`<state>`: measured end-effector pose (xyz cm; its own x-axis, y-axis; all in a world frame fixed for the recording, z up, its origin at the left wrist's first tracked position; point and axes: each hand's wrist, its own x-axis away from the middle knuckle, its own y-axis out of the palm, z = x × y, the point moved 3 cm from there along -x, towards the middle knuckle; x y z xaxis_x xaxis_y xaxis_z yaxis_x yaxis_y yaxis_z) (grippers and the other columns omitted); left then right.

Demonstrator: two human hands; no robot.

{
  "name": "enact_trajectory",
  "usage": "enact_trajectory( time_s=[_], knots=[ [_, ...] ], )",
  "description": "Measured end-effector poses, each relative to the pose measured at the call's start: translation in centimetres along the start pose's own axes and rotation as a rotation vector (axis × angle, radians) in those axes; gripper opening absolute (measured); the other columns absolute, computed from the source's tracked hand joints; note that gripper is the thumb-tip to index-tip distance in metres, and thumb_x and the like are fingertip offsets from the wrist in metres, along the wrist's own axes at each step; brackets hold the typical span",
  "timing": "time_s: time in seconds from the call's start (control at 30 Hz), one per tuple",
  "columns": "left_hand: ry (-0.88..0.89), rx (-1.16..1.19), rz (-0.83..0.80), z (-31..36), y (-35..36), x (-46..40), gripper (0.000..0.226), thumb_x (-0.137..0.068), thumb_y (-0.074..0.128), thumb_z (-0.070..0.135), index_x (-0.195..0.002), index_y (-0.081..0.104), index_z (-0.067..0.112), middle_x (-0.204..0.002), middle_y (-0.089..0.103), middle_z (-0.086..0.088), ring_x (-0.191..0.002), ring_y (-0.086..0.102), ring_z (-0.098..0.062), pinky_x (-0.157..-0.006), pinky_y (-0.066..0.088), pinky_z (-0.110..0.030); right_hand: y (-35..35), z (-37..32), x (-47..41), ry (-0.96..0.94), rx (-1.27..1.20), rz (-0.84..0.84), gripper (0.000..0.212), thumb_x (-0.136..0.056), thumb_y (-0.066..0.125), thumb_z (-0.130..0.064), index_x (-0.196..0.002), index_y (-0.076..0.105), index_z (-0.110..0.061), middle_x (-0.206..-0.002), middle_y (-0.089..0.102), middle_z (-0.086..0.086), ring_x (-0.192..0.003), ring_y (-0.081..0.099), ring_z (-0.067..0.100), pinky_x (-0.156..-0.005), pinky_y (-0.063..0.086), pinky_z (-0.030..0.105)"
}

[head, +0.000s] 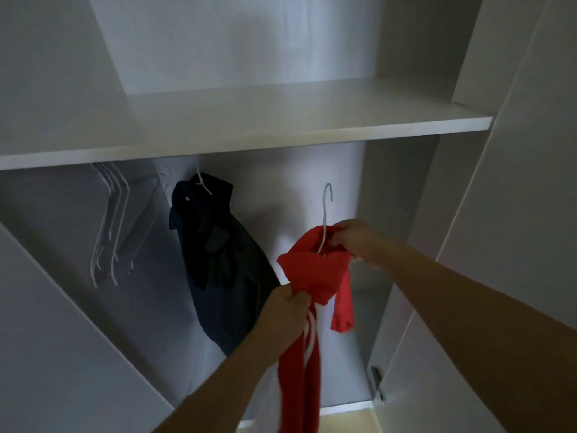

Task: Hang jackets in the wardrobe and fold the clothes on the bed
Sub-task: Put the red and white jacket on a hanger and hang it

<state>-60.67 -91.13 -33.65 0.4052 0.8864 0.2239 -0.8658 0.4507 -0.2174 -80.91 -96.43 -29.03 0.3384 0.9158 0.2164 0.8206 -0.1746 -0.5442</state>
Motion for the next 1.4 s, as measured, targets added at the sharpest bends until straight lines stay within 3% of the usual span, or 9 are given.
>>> enact_trajectory(
  time_s=[0.1, 0.2, 0.47, 0.83, 0.97, 1.07, 1.2, 1.3, 1.4],
  knots=[
    [0.034, 0.088, 0.088, -0.4, 1.5, -3.6, 0.027, -0.097, 0.047, 0.004, -0.07, 0.047, 0.009, -0.053, 0.039, 0.003, -0.048, 0.037, -0.01, -0.05, 0.036, -0.023, 0.3, -1.3, -4.6, -0.078, 0.429, 0.222, 0.021, -0.084, 0.062, -0.011, -0.102, 0.073, -0.007, -0.103, 0.069, 0.014, -0.094, 0.065, 0.029, -0.081, 0.054, 0.033],
    [0.069, 0.155, 0.194, 0.0, 2.0, -7.4, 0.026, -0.096, 0.049, 0.007, -0.071, 0.045, 0.011, -0.054, 0.04, 0.003, -0.049, 0.038, -0.011, -0.051, 0.036, -0.025, 1.1, -2.6, -8.5, -0.081, 0.424, 0.359, 0.019, -0.083, 0.057, -0.013, -0.095, 0.072, -0.011, -0.098, 0.069, 0.013, -0.092, 0.066, 0.032, -0.08, 0.055, 0.034],
    [0.199, 0.116, 0.537, 2.5, -1.8, -14.5, 0.031, -0.1, 0.048, 0.015, -0.071, 0.042, 0.022, -0.071, 0.05, -0.001, -0.069, 0.051, -0.019, -0.071, 0.047, -0.033, 4.1, -7.4, -13.7, -0.052, -0.406, -0.002, 0.01, -0.093, 0.054, -0.001, -0.099, 0.062, 0.002, -0.082, 0.061, 0.017, -0.066, 0.055, 0.024, -0.063, 0.046, 0.029],
    [0.254, 0.185, 0.744, 4.1, -6.3, -19.4, 0.016, -0.1, 0.047, 0.012, -0.089, 0.054, 0.002, -0.077, 0.058, -0.009, -0.069, 0.054, -0.022, -0.066, 0.045, -0.031, 7.0, -7.8, -16.1, -0.056, -0.353, -0.026, 0.014, -0.094, 0.055, -0.008, -0.1, 0.065, 0.001, -0.084, 0.06, 0.012, -0.066, 0.051, 0.019, -0.06, 0.039, 0.024],
    [0.098, 0.013, 0.599, 4.5, -7.8, -20.8, 0.019, -0.101, 0.041, 0.005, -0.114, 0.054, 0.001, -0.116, 0.06, -0.015, -0.096, 0.057, -0.017, -0.084, 0.042, -0.02, 8.2, -7.2, -16.2, -0.011, -0.293, -0.013, 0.038, -0.09, 0.051, -0.008, -0.118, 0.046, 0.017, -0.079, 0.039, 0.007, -0.073, 0.031, 0.021, -0.061, 0.025, 0.029],
    [0.131, -0.745, 0.471, 3.8, -7.9, -20.5, 0.021, -0.1, 0.045, 0.005, -0.119, 0.053, 0.006, -0.123, 0.057, -0.007, -0.115, 0.055, -0.021, -0.095, 0.039, -0.028, 8.6, -6.7, -16.2, -0.005, -0.292, -0.014, 0.036, -0.09, 0.052, -0.009, -0.115, 0.047, 0.017, -0.08, 0.037, 0.007, -0.075, 0.03, 0.021, -0.062, 0.024, 0.029],
    [0.12, -0.828, 0.329, 3.3, -7.8, -20.2, 0.02, -0.101, 0.047, 0.011, -0.119, 0.053, 0.006, -0.112, 0.059, -0.005, -0.106, 0.057, -0.02, -0.076, 0.032, -0.027, 8.7, -6.3, -15.9, 0.018, -0.258, -0.045, 0.005, -0.091, 0.053, -0.01, -0.092, 0.056, -0.006, -0.088, 0.042, 0.011, -0.077, 0.033, 0.022, -0.058, 0.025, 0.028],
    [0.109, -0.875, 0.259, 2.4, -7.8, -19.3, 0.027, -0.093, 0.066, 0.025, -0.108, 0.056, 0.004, -0.081, 0.055, -0.003, -0.079, 0.059, -0.014, -0.066, 0.035, -0.024, 8.9, -5.8, -15.7, 0.022, -0.278, -0.056, 0.026, -0.093, 0.054, -0.013, -0.106, 0.056, 0.01, -0.088, 0.043, 0.009, -0.078, 0.034, 0.023, -0.06, 0.027, 0.028],
    [0.028, -0.698, 0.173, 2.0, -7.3, -19.0, 0.027, -0.083, 0.073, 0.016, -0.098, 0.06, -0.003, -0.089, 0.066, -0.018, -0.083, 0.066, -0.028, -0.069, 0.048, -0.029, 9.4, -5.5, -15.0, 0.007, -0.28, -0.064, 0.031, -0.093, 0.053, -0.013, -0.109, 0.053, 0.014, -0.088, 0.042, 0.009, -0.076, 0.034, 0.021, -0.059, 0.027, 0.028]
  ],
)
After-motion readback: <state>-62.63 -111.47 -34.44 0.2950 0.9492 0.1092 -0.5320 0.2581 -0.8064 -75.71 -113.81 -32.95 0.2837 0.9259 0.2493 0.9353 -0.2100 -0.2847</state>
